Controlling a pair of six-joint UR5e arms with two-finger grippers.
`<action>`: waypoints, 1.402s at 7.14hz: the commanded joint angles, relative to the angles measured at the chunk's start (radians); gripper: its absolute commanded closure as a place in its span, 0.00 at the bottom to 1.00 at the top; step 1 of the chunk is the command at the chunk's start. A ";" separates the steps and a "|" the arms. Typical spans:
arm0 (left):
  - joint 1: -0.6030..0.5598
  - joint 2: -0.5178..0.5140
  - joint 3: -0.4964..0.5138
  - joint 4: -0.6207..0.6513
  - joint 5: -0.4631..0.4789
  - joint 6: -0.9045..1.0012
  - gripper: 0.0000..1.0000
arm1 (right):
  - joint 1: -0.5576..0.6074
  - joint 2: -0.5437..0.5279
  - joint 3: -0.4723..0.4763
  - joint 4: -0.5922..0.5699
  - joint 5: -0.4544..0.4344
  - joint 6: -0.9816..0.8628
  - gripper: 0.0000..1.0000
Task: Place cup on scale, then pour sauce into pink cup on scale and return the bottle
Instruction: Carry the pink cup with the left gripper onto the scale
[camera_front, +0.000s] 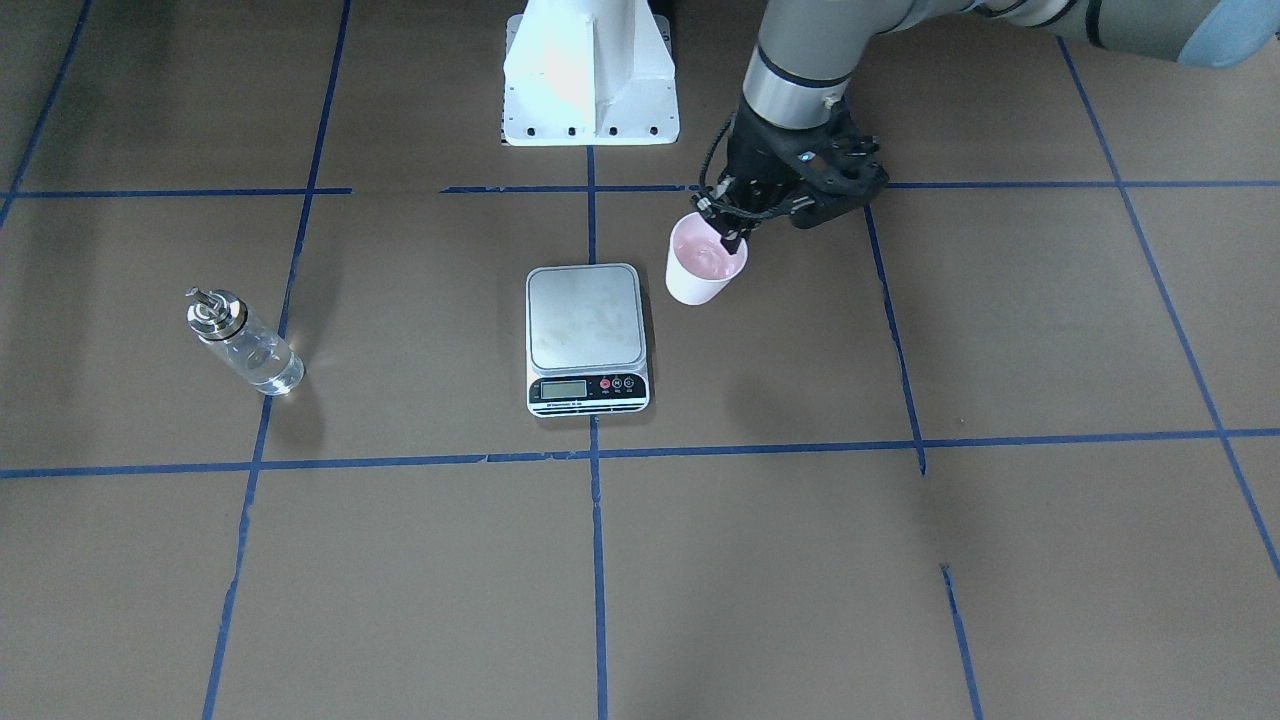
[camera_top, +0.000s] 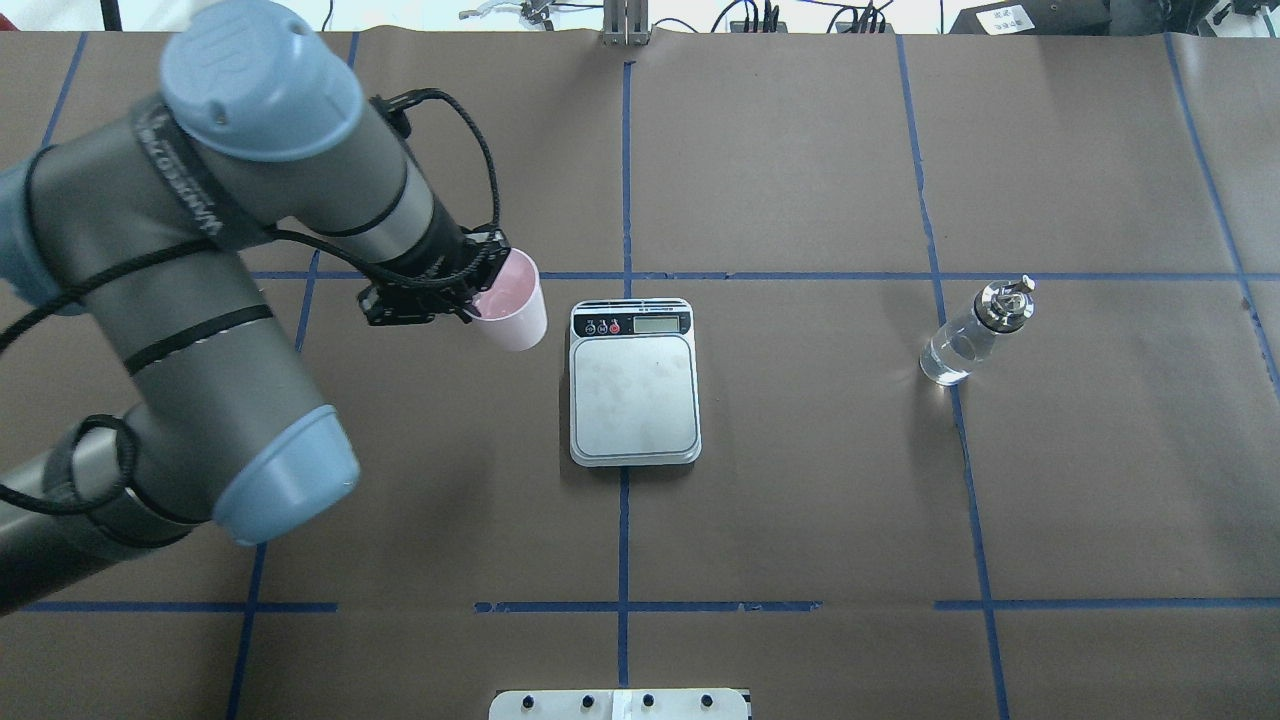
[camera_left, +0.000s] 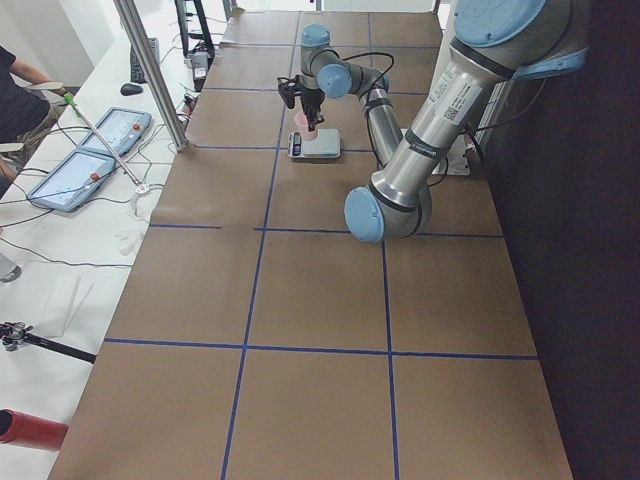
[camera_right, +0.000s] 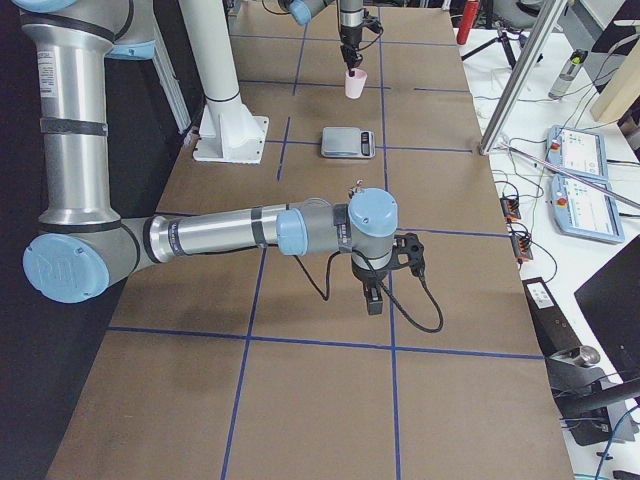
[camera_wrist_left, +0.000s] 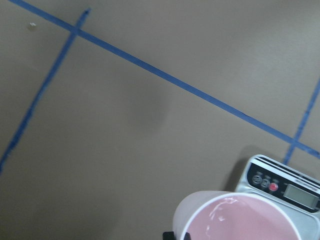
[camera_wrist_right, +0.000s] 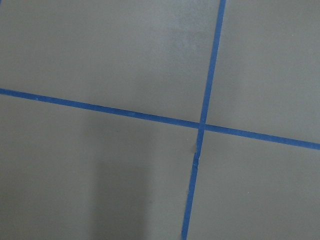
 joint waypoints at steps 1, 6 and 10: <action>0.086 -0.125 0.174 -0.090 0.080 -0.131 1.00 | -0.015 0.004 0.018 -0.001 0.000 0.035 0.00; 0.171 -0.112 0.271 -0.194 0.176 -0.194 1.00 | -0.015 0.003 0.023 0.000 0.010 0.041 0.00; 0.176 -0.101 0.267 -0.196 0.177 -0.180 0.78 | -0.015 0.003 0.023 0.000 0.019 0.041 0.00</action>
